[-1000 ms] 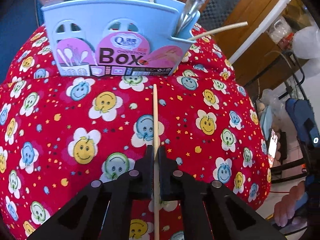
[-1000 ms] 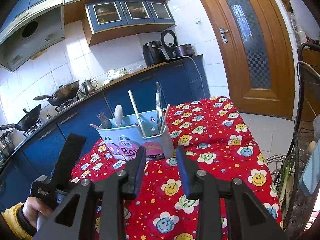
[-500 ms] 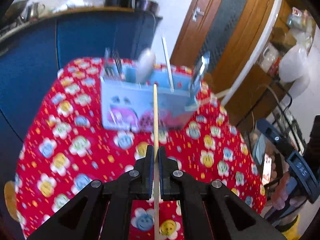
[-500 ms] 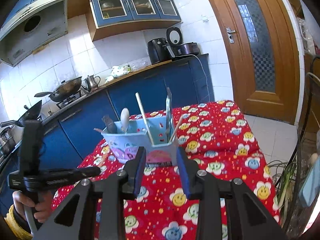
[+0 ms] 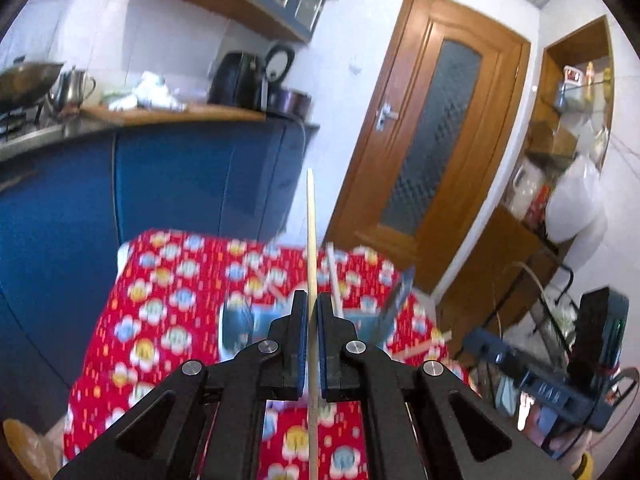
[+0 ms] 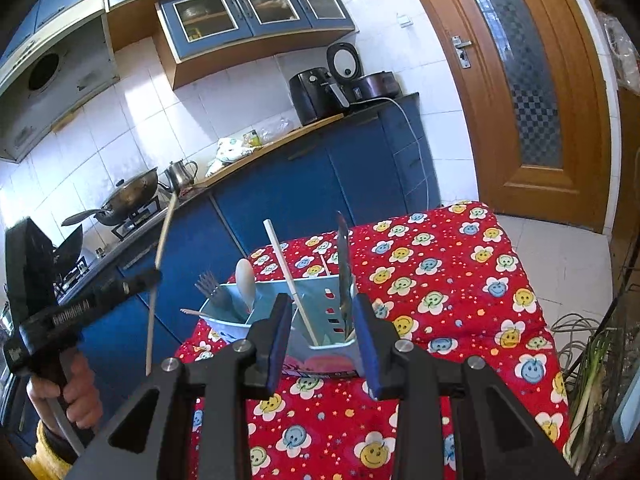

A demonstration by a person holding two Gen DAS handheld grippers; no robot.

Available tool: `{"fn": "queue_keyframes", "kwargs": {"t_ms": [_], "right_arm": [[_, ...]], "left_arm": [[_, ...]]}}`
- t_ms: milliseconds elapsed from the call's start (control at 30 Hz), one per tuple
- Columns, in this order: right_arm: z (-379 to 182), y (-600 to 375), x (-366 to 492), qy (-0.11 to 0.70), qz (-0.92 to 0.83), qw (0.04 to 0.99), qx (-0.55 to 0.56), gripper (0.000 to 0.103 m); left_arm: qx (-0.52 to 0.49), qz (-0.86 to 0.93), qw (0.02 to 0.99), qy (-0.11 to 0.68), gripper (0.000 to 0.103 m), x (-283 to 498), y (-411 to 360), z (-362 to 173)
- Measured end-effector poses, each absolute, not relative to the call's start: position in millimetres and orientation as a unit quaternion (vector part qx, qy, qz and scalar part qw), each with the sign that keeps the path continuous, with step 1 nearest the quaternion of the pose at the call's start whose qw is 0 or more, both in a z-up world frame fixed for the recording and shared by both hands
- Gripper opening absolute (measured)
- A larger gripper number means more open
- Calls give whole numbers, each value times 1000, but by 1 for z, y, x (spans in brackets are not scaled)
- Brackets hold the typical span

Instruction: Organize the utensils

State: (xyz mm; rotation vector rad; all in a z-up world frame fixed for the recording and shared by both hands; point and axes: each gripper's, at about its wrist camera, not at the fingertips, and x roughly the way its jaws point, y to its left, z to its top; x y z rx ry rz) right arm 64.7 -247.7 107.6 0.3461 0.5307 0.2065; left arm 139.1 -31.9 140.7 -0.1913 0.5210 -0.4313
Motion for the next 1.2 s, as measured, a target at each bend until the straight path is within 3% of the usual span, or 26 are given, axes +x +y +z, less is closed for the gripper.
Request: {"fn": "queue_keyframes", "kwargs": {"t_ms": [367,600,800,1000,1200], "right_arm": [[134,-261,123,280,86,945,145,35],[147,-278,187,309,78,938,137,36],[128,-274,277,430,125,891,76,38],[83,-251,339,543,190,818,20,38],[59,-220,371,588,248,770,-13,38]], "left_arm": [[-126,-181,965,140,4,176,-30,145],[-130,-166,970,120,4,198,-31,120],[-83,-153,979,104,4,196,-43,103],[-99,-147,979,103,4,201,-41,93],[-96,-149,978,115,4,207,-44,84]]}}
